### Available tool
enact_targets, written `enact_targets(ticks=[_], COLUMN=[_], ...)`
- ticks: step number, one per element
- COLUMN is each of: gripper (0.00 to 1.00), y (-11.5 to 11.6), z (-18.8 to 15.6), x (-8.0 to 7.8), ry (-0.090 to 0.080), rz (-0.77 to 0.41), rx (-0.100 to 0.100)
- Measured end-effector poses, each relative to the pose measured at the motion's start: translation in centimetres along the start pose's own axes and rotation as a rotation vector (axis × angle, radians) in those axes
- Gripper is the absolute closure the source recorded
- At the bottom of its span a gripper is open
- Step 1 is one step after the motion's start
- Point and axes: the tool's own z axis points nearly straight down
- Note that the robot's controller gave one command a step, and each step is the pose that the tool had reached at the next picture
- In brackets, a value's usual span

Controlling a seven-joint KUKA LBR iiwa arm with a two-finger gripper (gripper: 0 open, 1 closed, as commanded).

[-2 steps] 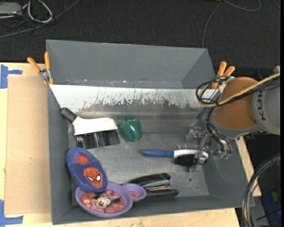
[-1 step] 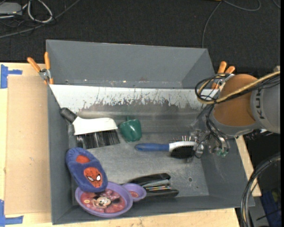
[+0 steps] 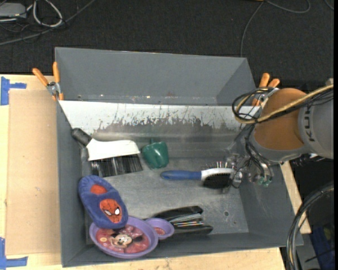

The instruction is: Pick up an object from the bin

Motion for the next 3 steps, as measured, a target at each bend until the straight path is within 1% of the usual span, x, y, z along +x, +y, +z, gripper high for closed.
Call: enact_targets(ticks=[1, 2, 3], gripper=[1.00, 1.00, 1.00], y=[0.0, 0.0, 0.0], z=[-0.6, -2.4, -3.1], x=[0.1, 0.1, 0.1], ry=[0.002, 0.003, 0.004], rz=[-0.002, -0.003, -0.005], rx=[0.000, 0.000, 0.001])
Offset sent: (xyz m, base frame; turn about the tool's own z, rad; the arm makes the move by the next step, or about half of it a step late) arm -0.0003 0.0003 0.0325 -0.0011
